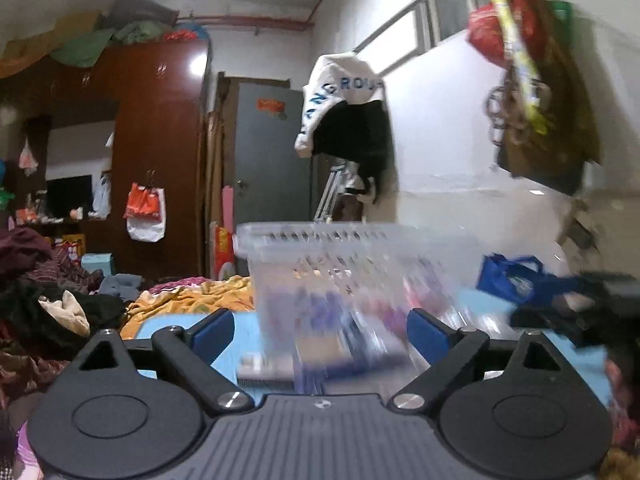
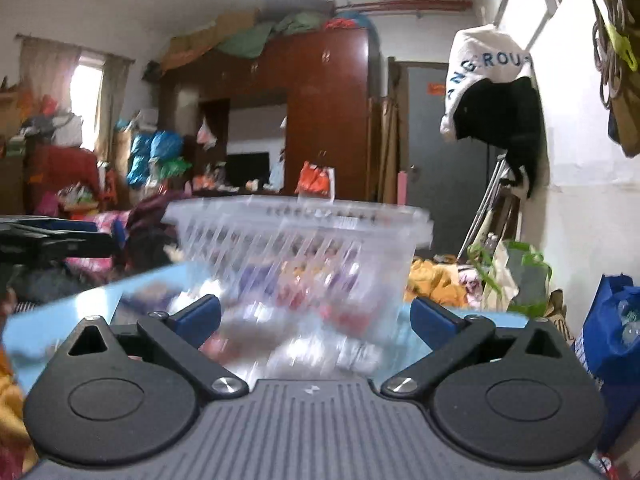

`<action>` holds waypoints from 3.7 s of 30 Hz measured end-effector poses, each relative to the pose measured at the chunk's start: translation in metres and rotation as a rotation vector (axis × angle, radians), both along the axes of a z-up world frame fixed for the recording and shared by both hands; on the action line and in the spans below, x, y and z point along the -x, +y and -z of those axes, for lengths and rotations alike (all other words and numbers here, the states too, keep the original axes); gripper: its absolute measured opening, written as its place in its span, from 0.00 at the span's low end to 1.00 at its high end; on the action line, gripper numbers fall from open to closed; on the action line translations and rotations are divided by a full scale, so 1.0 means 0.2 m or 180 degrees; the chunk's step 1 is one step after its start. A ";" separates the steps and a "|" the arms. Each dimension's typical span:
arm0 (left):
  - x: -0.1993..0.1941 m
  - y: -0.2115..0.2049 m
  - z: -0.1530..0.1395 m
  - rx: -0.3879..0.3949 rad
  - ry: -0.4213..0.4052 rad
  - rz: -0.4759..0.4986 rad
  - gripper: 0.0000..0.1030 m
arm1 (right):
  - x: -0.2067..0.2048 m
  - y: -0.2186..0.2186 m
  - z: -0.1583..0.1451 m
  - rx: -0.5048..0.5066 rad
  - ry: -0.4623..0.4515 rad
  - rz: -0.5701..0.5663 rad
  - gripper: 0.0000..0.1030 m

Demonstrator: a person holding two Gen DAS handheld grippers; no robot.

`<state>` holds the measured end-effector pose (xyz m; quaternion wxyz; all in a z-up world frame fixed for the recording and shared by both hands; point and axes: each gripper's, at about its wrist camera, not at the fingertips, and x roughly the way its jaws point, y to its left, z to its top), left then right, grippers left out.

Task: Organize objects
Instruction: 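Grasp the black plastic-wrapped box with the left gripper while the right grasps a clear bagged item, then carry both items over the basket and open both grippers to drop them, then grasp the white 'THANK YOU' box with the left gripper while the right grasps a purple package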

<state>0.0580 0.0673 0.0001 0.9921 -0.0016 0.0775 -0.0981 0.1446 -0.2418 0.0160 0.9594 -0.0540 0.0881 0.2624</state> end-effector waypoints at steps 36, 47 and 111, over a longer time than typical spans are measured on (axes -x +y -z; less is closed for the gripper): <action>0.16 -0.18 0.25 -0.0088 0.0273 0.0008 0.76 | -0.10 0.01 0.00 0.0033 0.0138 0.0121 0.45; 0.15 -0.05 0.16 0.0085 0.0060 -0.0133 0.76 | -0.09 0.00 0.00 -0.0078 0.0028 0.0131 0.45; -0.48 -0.05 -0.25 0.0169 0.0328 -0.0067 0.91 | -0.20 -0.14 -0.06 -0.0582 0.0266 -0.0091 1.00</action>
